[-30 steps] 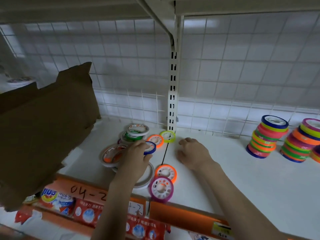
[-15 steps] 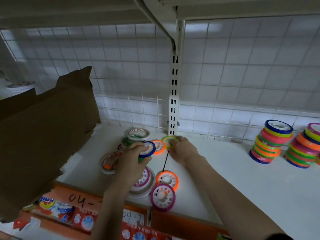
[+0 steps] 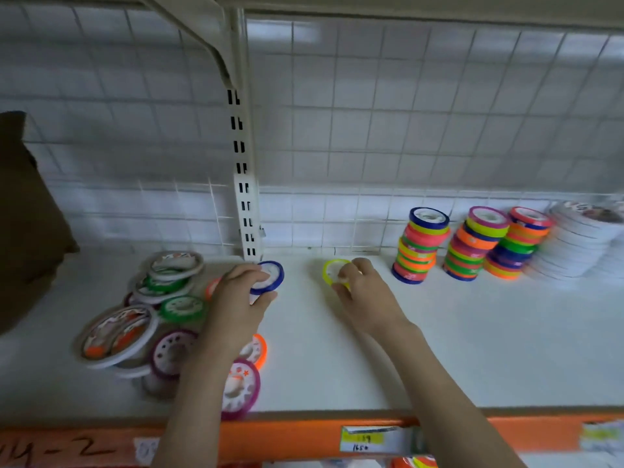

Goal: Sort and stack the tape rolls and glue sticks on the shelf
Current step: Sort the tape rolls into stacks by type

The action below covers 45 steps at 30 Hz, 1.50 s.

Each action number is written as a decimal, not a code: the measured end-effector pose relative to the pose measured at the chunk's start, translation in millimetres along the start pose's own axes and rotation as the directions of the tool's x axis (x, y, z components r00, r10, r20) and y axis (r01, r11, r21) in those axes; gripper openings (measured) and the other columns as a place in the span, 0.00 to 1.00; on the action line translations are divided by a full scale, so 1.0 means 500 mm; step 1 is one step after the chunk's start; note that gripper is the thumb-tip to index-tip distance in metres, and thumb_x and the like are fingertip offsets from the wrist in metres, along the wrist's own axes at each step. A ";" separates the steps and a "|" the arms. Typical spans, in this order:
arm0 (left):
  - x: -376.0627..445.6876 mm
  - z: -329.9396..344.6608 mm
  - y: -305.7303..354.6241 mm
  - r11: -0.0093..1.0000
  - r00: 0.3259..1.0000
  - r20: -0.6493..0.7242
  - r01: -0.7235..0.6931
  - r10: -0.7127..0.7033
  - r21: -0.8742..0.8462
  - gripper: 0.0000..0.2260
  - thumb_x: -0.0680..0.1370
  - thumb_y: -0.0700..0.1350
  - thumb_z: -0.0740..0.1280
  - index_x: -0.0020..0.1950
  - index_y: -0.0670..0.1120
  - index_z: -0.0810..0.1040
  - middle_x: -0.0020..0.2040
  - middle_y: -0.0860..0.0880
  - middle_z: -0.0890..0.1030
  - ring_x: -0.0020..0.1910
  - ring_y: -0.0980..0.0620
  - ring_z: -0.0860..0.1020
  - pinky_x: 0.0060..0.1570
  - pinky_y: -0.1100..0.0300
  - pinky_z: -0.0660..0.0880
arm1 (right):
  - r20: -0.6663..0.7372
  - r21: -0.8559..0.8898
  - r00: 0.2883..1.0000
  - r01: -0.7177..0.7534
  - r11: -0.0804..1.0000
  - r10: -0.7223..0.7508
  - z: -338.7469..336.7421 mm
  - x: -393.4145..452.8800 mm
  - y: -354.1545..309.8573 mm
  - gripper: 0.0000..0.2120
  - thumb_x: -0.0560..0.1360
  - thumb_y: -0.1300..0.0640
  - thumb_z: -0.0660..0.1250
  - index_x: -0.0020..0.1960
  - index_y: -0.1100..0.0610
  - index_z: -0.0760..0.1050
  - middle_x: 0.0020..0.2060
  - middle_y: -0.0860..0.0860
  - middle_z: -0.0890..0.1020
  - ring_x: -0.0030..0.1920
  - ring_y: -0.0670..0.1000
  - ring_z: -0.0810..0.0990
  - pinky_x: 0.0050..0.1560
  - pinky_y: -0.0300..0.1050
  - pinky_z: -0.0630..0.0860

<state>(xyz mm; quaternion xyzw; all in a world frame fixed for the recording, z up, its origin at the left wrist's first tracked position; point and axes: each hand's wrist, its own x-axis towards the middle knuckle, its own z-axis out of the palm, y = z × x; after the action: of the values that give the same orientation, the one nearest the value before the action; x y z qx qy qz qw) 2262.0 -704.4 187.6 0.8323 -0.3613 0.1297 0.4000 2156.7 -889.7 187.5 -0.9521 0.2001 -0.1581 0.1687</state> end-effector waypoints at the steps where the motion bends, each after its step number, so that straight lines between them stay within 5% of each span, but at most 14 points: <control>1: 0.001 0.012 0.006 1.000 1.000 0.007 -0.013 0.013 -0.014 0.12 0.67 0.34 0.76 0.49 0.35 0.81 0.52 0.42 0.80 0.50 0.47 0.77 0.53 0.63 0.67 | 0.004 -0.009 1.000 -0.022 1.000 0.022 -0.006 -0.002 0.016 0.14 0.79 0.55 0.60 0.61 0.62 0.71 0.61 0.57 0.69 0.56 0.60 0.73 0.53 0.51 0.73; 17: -0.006 0.019 0.004 0.998 0.998 0.048 0.027 -0.030 0.062 0.13 0.70 0.38 0.74 0.53 0.38 0.80 0.56 0.45 0.78 0.56 0.47 0.76 0.58 0.61 0.67 | 0.154 -0.073 0.983 -0.090 0.993 0.100 0.014 0.036 0.063 0.16 0.79 0.54 0.57 0.62 0.61 0.68 0.59 0.57 0.70 0.58 0.59 0.71 0.53 0.46 0.71; 22: 0.020 0.029 0.033 0.997 0.998 0.046 -0.040 0.037 0.063 0.13 0.72 0.39 0.72 0.56 0.39 0.79 0.58 0.47 0.76 0.58 0.49 0.74 0.55 0.68 0.63 | 0.121 -0.017 0.989 -0.082 0.996 0.084 -0.006 0.016 0.078 0.25 0.76 0.50 0.62 0.71 0.57 0.62 0.66 0.55 0.68 0.66 0.57 0.67 0.61 0.46 0.69; 29: 0.109 0.117 0.104 0.989 0.968 0.209 -0.149 0.141 0.021 0.12 0.73 0.40 0.71 0.56 0.38 0.79 0.57 0.46 0.77 0.58 0.47 0.73 0.52 0.67 0.63 | 0.128 0.011 0.991 -0.037 0.999 0.035 -0.029 -0.044 0.111 0.20 0.79 0.56 0.58 0.69 0.61 0.65 0.67 0.55 0.69 0.65 0.56 0.69 0.62 0.43 0.66; 37: 0.108 0.156 0.117 0.986 0.955 0.254 -0.165 0.154 0.023 0.13 0.73 0.40 0.71 0.56 0.38 0.79 0.57 0.46 0.77 0.58 0.47 0.74 0.54 0.62 0.66 | 0.166 -0.086 0.985 -0.029 0.996 0.043 -0.020 -0.027 0.103 0.23 0.81 0.55 0.54 0.75 0.59 0.58 0.75 0.53 0.56 0.74 0.54 0.56 0.71 0.46 0.60; 45: 0.101 0.116 0.069 0.991 0.968 0.233 -0.114 0.095 0.068 0.13 0.73 0.39 0.71 0.56 0.38 0.79 0.57 0.46 0.77 0.58 0.47 0.74 0.56 0.63 0.67 | 0.157 -0.095 0.987 -0.014 0.995 0.029 -0.028 -0.018 0.099 0.23 0.79 0.57 0.56 0.73 0.59 0.59 0.72 0.54 0.62 0.71 0.54 0.61 0.67 0.46 0.65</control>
<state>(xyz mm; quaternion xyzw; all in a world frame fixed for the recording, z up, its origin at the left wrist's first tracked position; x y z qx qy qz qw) 2268.9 -788.1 195.4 0.8369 -0.4428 0.0683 0.3145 2127.2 -932.2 178.9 -0.9664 0.2034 -0.0708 0.1407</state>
